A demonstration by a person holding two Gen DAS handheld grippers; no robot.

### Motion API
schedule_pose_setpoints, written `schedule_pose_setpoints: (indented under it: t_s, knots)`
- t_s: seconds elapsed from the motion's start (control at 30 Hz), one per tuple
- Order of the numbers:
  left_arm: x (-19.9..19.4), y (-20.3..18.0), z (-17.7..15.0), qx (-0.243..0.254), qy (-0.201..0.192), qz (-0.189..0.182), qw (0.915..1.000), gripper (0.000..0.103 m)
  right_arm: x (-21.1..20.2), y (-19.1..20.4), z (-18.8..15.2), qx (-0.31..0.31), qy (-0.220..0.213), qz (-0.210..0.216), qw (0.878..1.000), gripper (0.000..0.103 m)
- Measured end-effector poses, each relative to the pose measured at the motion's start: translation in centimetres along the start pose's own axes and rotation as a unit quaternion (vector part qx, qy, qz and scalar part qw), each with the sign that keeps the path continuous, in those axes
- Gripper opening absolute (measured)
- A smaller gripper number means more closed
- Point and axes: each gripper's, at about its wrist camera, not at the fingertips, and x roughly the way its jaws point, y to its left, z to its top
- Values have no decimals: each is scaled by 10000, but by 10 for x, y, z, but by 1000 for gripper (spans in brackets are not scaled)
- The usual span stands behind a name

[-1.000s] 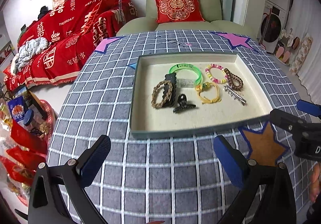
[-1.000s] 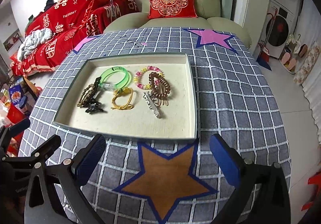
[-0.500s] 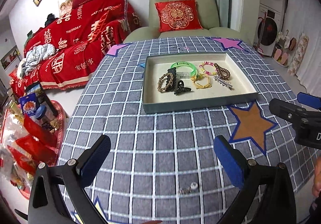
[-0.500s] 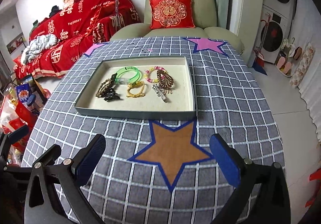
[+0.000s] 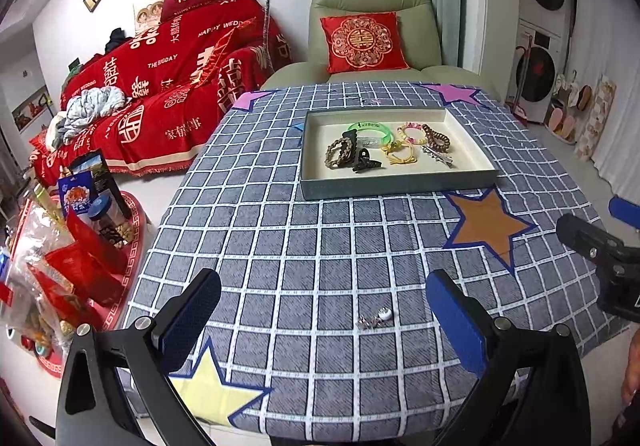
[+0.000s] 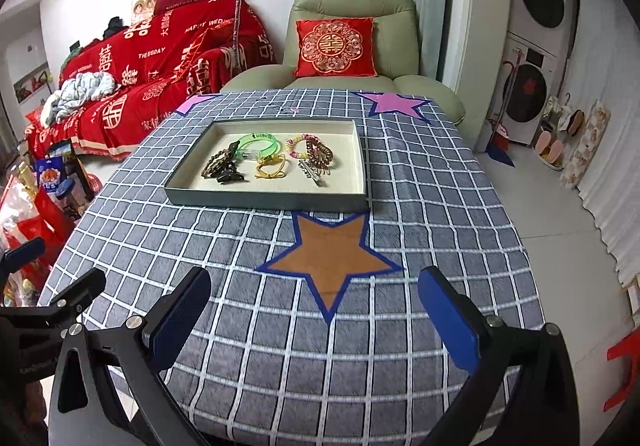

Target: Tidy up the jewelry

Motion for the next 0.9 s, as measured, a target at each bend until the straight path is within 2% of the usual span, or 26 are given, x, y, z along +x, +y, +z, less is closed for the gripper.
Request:
schedule_pose_setpoints:
  t_s: [0.2,0.43,0.9]
  knots:
    - [-9,-1,-10,-18,-63,48,10000,103,-12,0,-13,146,-72,-163,9997,103]
    - [-14,4,-12,-94,-93,88,9999,103,-29,7,-17,78,-406,-392,9984,103]
    - [-26,0,-10,-101,-428,172,9989,103,-37,-1,-16,223,-608,-476,9968,103]
